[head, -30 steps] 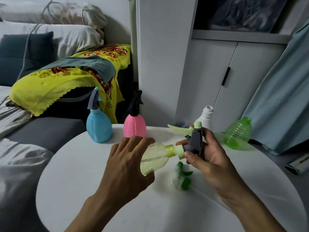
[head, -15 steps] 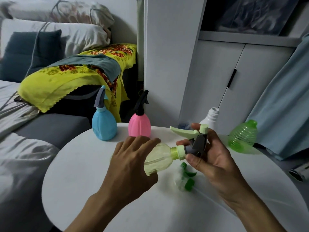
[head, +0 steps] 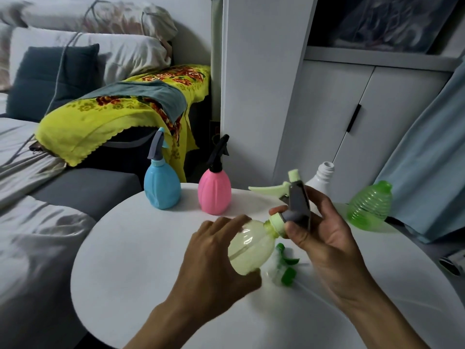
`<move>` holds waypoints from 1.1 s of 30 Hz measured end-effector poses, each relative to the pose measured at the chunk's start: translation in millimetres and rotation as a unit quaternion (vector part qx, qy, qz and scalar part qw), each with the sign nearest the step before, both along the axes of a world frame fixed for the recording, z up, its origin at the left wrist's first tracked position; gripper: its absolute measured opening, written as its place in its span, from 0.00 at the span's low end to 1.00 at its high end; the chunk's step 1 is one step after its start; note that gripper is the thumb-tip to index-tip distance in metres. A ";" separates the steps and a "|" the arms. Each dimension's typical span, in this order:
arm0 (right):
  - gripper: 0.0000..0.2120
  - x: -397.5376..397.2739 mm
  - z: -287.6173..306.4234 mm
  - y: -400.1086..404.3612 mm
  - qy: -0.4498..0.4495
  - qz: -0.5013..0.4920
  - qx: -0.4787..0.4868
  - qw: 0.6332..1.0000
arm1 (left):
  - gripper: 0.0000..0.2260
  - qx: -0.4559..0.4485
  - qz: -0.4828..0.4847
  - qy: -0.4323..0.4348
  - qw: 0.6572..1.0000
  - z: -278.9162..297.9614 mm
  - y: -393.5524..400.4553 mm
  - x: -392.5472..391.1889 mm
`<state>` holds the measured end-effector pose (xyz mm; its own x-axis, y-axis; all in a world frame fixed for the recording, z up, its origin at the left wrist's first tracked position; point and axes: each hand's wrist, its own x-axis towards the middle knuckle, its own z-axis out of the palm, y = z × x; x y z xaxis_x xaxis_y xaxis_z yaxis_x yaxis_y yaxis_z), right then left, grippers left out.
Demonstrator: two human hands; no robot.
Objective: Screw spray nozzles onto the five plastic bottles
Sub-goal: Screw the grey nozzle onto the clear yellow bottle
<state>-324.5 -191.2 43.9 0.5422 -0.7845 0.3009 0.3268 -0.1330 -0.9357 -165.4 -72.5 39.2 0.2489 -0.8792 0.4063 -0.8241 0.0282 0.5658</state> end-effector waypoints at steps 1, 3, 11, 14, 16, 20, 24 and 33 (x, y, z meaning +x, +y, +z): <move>0.26 3.4 0.3 0.9 -0.004 -0.010 0.009 1.000 | 0.33 0.012 0.002 0.060 0.998 -0.6 0.8 -4.9; 0.23 9.7 -1.0 2.0 -0.006 -0.020 0.031 0.999 | 0.29 0.046 0.004 0.165 0.985 0.4 -0.4 -11.1; 0.32 9.6 -6.1 -9.8 0.046 -0.010 0.068 0.997 | 0.20 0.176 -0.107 0.370 0.906 9.5 -7.2 -2.5; 0.41 1.3 0.3 -11.0 0.120 -0.086 -0.027 0.989 | 0.20 0.203 -0.148 0.351 0.902 13.2 -8.0 8.3; 0.40 -7.1 8.0 -11.5 0.192 -0.139 -0.202 0.950 | 0.22 0.204 -0.170 0.308 0.914 17.8 -6.1 14.2; 0.24 -16.9 18.4 -3.3 0.237 -0.186 -0.533 0.791 | 0.23 0.232 -0.229 0.260 0.909 29.3 -1.1 21.3; 0.24 -20.1 13.0 4.7 0.252 -0.173 -0.606 0.735 | 0.27 0.237 -0.218 0.197 0.926 28.3 2.7 28.8; 0.13 -8.2 -3.8 25.0 0.309 -0.059 -0.573 0.757 | 0.37 0.258 -0.140 0.015 0.956 22.1 13.1 53.2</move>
<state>-332.7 -166.2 40.1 0.8036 -0.2541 0.5382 -0.2026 -0.9671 -0.1542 -112.2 -59.3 61.3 -0.0202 -0.9944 -0.1034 -0.8081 -0.0447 0.5873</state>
